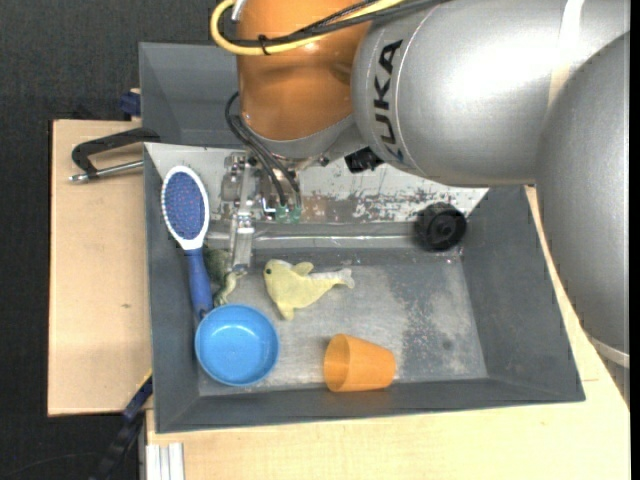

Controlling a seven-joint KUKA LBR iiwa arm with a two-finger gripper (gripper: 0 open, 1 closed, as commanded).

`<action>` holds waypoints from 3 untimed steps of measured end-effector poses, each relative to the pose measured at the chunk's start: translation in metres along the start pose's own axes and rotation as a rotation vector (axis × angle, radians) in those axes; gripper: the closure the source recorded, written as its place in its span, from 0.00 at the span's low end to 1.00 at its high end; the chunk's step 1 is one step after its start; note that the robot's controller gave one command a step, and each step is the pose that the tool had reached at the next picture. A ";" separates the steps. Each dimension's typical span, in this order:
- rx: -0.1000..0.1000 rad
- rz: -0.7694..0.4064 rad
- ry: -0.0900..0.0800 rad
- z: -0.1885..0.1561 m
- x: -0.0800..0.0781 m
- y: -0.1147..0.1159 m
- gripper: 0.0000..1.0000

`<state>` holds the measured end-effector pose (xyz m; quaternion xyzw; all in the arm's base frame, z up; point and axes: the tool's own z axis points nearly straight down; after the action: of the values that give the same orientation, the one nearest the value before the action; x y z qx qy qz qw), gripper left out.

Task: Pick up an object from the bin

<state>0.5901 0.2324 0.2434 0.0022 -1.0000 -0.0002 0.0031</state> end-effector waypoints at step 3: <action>-0.002 -0.042 -0.012 0.139 0.007 -0.125 0.00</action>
Offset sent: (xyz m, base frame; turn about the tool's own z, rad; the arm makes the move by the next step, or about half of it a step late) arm -0.0245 -0.1076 -0.1734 -0.0076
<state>0.5825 0.1077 0.1046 0.0230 -0.9997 -0.0012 -0.0028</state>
